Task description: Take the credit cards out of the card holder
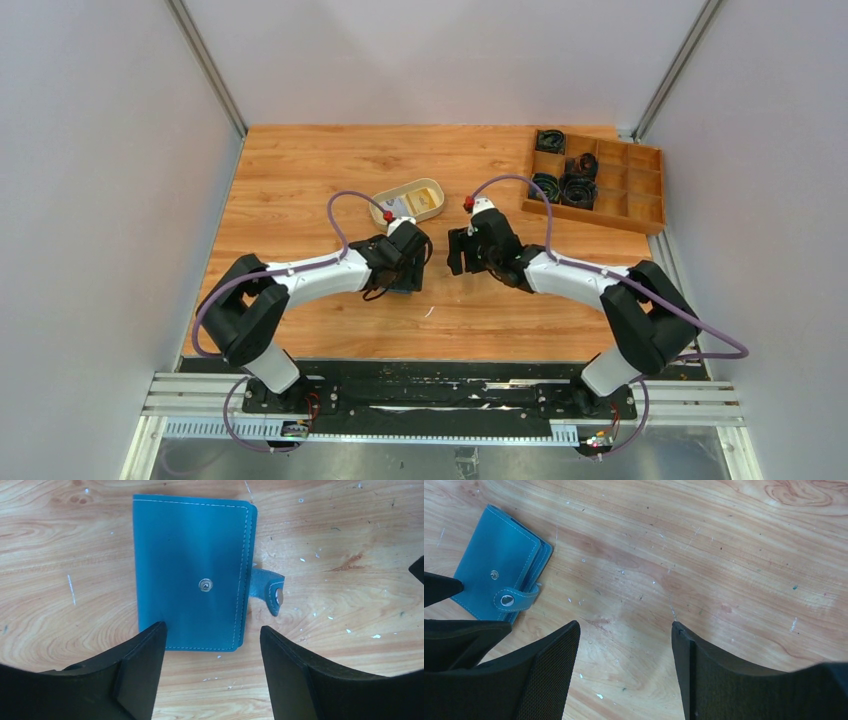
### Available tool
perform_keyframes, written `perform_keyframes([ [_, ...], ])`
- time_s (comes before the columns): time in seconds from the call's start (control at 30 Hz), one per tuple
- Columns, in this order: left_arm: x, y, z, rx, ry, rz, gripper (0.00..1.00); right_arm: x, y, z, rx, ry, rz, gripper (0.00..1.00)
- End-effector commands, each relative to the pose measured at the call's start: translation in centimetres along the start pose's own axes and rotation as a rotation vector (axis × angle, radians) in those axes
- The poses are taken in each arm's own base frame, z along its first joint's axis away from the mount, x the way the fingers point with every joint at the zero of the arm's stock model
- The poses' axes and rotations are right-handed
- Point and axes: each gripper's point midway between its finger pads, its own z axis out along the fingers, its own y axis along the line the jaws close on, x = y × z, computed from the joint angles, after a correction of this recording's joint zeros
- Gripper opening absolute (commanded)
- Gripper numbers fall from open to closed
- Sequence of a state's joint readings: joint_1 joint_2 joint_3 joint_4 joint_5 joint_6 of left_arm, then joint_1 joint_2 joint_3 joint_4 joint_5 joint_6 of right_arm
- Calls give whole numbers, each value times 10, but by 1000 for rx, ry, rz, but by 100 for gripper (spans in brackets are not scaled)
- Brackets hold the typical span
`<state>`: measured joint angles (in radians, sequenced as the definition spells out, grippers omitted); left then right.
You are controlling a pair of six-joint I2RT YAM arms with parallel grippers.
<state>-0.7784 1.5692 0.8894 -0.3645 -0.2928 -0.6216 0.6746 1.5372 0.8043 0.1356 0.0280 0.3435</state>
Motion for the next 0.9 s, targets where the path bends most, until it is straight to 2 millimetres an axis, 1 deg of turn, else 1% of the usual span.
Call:
perform_keyframes([
  [0.0, 6, 2, 6, -79, 22, 61, 71, 7, -7, -6, 23, 0, -7, 71],
  [0.23, 17, 7, 15, -129, 44, 61, 70, 14, -11, -10, 33, 1, -8, 72],
  [0.4, 18, 6, 15, -123, 40, 52, 65, 14, -12, -11, 33, 0, -7, 72],
  [0.5, 18, 3, 14, -100, 36, 46, 62, 15, -12, -10, 30, 2, -6, 72],
  [0.57, 19, 1, 15, -87, 37, 43, 57, 16, -12, -9, 30, 2, -4, 72],
  [0.73, 23, -3, 17, -63, 46, 34, 39, 15, -11, -10, 26, -1, 0, 72],
  [0.8, 22, -6, 15, -38, 40, 27, 31, 13, -10, -11, 20, -7, -1, 71],
  [0.87, 17, -12, 8, -5, 26, 18, 26, 11, -8, -12, 12, -16, 6, 71],
])
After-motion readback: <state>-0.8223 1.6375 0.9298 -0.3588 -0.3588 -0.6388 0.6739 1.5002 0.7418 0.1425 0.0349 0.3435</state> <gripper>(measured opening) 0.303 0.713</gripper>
